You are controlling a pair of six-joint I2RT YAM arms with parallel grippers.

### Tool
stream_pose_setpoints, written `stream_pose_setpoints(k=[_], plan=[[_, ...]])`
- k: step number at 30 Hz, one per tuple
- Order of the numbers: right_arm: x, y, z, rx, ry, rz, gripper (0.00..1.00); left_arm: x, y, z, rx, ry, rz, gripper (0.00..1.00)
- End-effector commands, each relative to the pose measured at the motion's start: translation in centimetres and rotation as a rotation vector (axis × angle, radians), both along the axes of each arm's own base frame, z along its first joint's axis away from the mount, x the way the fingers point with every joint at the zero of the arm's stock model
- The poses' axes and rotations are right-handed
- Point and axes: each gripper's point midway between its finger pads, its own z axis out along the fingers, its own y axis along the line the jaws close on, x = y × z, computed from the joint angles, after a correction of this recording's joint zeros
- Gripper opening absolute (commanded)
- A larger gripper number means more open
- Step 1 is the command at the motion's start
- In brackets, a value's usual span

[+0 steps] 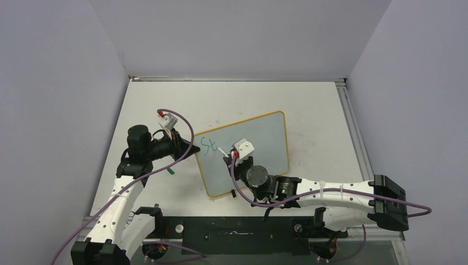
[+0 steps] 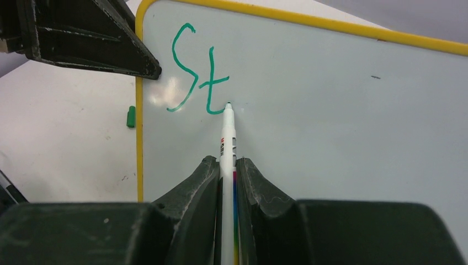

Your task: Write a sentence on the whiteboard

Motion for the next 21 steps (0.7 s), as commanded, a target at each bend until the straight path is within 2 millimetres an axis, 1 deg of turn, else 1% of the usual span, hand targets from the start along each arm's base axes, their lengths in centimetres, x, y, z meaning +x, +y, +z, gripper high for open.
stream_pose_setpoints(k=[1, 3, 9, 17, 21], plan=[[0.4, -0.3, 4.5, 0.106, -0.068, -0.007, 0.05, 0.1, 0.0, 0.6, 0.01, -0.047, -0.009, 0.0], [0.5, 0.1, 4.9, 0.107, -0.082, -0.004, 0.05, 0.1, 0.0, 0.6, 0.01, -0.046, -0.009, 0.0], [1.1, 0.7, 5.4, 0.091, -0.115, -0.011, 0.05, 0.0, 0.0, 0.6, 0.01, -0.045, -0.011, 0.0], [1.7, 1.5, 5.3, 0.086, -0.125, -0.011, 0.05, 0.0, 0.0, 0.6, 0.009, -0.045, -0.013, 0.0], [2.1, 1.5, 4.9, 0.074, -0.123, -0.023, 0.05, 0.0, -0.1, 0.6, 0.009, -0.044, -0.014, 0.0]])
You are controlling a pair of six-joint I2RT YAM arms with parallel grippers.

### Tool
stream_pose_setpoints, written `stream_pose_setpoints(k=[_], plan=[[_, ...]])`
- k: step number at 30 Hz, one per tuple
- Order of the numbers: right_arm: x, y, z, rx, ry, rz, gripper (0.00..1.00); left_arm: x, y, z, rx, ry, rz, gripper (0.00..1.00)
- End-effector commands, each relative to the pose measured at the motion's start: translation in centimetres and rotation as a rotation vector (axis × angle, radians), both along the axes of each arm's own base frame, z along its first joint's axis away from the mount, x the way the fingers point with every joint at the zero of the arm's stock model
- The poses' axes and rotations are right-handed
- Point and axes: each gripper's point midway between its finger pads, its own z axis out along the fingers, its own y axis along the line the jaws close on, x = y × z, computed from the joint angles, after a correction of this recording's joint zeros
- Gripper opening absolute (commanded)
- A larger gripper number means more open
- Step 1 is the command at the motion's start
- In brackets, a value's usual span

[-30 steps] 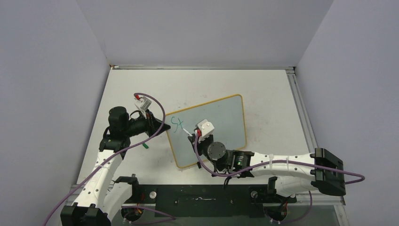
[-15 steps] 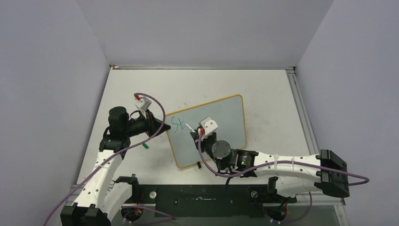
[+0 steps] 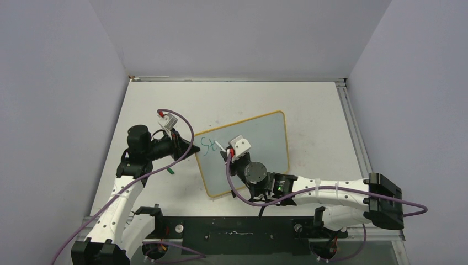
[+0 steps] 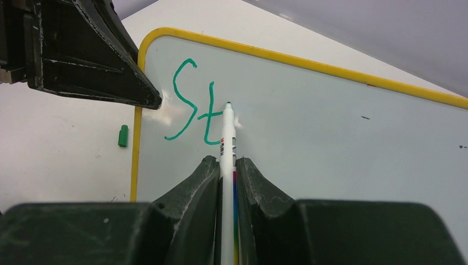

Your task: Write a sentence on the whiteboard

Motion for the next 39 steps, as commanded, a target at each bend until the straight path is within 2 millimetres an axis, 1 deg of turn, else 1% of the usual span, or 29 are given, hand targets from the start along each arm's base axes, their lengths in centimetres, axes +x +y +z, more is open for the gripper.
stream_pose_setpoints(k=[1, 9, 19, 24, 31, 35, 39], plan=[[0.8, 0.6, 2.7, 0.075, -0.031, -0.022, 0.05, 0.1, 0.0, 0.5, 0.01, -0.045, -0.011, 0.0], [1.0, -0.8, 1.7, 0.056, -0.009, -0.064, 0.05, 0.1, 0.0, 0.5, 0.011, -0.046, -0.011, 0.0], [0.6, -1.8, -0.4, 0.031, 0.038, -0.076, 0.05, 0.0, 0.0, 0.6, 0.01, -0.046, -0.011, 0.0], [0.1, -2.1, -1.4, 0.022, 0.062, -0.073, 0.05, 0.0, 0.0, 0.6, 0.01, -0.047, -0.011, 0.0], [-1.0, -2.1, -2.9, -0.001, 0.097, -0.046, 0.05, 0.0, 0.0, 0.6, 0.01, -0.048, -0.011, 0.0], [-1.4, -2.2, -3.3, -0.002, 0.106, -0.04, 0.05, 0.0, 0.0, 0.6, 0.01, -0.048, -0.012, 0.0], [-1.1, -2.3, -2.9, 0.006, 0.093, -0.06, 0.05, 0.0, 0.0, 0.6, 0.01, -0.048, -0.011, 0.0]])
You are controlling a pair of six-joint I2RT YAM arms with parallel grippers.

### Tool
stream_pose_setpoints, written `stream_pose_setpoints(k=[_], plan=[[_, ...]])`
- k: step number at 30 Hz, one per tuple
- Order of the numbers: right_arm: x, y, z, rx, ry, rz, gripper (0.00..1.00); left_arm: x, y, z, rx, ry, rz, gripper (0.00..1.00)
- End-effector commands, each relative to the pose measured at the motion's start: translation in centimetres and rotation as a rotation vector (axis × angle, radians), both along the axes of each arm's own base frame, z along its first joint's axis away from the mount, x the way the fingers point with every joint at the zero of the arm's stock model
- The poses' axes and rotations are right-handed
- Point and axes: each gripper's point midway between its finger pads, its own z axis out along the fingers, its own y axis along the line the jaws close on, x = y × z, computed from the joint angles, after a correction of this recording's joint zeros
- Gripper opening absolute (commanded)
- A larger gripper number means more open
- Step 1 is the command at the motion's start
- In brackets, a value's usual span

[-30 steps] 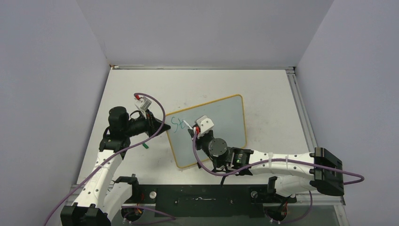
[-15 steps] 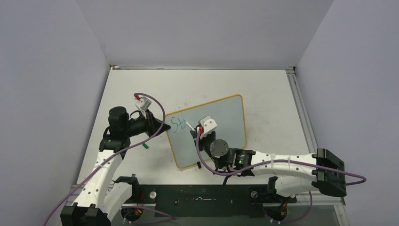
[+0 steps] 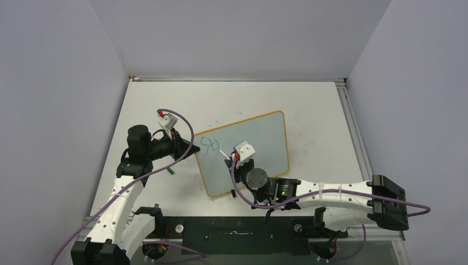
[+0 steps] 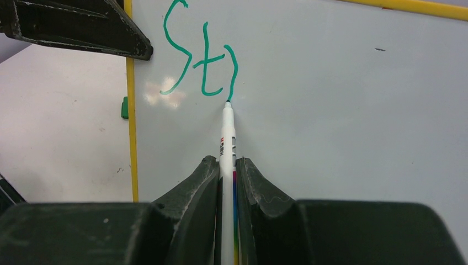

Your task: Write a sentence on the whiteboard

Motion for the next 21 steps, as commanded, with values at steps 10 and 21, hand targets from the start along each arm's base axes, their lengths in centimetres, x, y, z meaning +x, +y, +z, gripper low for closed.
stream_pose_setpoints(k=[10, 21], plan=[[1.6, -0.3, 2.8, 0.05, -0.079, -0.087, 0.05, -0.1, -0.1, 0.6, 0.008, -0.048, -0.017, 0.0], [2.7, 0.1, 3.4, 0.056, -0.096, -0.092, 0.05, -0.1, -0.1, 0.7, 0.007, -0.05, -0.019, 0.0]])
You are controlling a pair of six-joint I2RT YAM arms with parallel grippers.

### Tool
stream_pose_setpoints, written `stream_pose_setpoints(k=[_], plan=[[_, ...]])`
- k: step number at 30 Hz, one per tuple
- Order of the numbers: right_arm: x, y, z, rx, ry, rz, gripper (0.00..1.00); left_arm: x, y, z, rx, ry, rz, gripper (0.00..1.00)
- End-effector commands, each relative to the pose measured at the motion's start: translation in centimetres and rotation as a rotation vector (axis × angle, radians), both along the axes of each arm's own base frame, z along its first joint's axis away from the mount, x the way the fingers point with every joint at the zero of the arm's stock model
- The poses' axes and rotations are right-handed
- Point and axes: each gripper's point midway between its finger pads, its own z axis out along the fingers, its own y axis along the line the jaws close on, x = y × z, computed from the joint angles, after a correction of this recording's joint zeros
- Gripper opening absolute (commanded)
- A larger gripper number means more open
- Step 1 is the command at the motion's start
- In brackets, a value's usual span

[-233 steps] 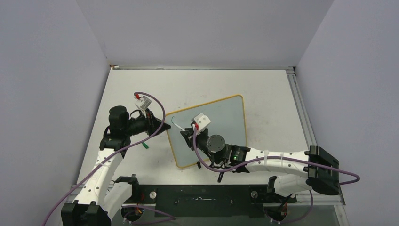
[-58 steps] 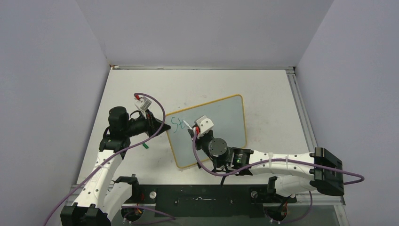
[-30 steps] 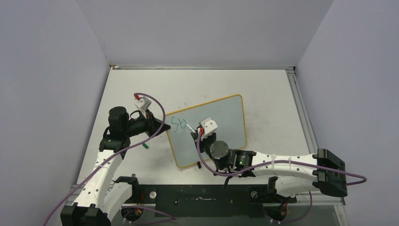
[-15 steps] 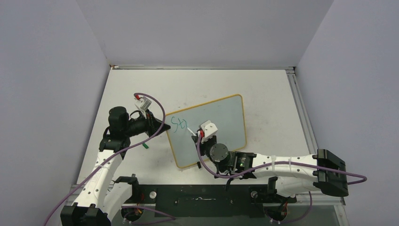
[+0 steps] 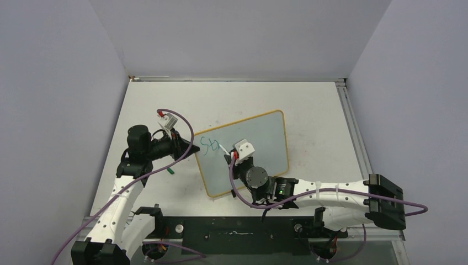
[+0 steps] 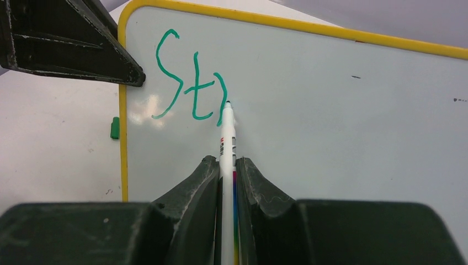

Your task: Write a sentence on the whiteboard

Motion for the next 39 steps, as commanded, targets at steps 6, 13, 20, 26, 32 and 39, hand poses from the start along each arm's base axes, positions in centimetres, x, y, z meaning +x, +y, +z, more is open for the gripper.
stream_pose_setpoints(k=[6, 13, 20, 26, 32, 39], plan=[[1.9, -0.5, 2.4, 0.062, -0.037, -0.082, 0.05, -0.2, -0.2, 0.8, 0.003, -0.05, -0.026, 0.0], [1.8, -1.3, 1.9, 0.061, -0.026, -0.097, 0.05, -0.2, -0.2, 0.8, 0.003, -0.05, -0.026, 0.0], [0.6, -2.1, 2.8, 0.113, -0.051, -0.049, 0.05, -0.2, -0.2, 0.7, 0.003, -0.048, -0.025, 0.0], [0.9, -2.0, 1.9, 0.08, -0.036, -0.07, 0.05, -0.2, -0.2, 0.7, 0.002, -0.046, -0.027, 0.0], [1.5, -1.6, 1.9, 0.064, -0.043, -0.075, 0.05, -0.2, -0.2, 0.7, 0.002, -0.046, -0.027, 0.0], [1.3, -0.8, 1.5, 0.031, -0.041, -0.027, 0.05, -0.2, -0.2, 0.7, 0.001, -0.047, -0.029, 0.0]])
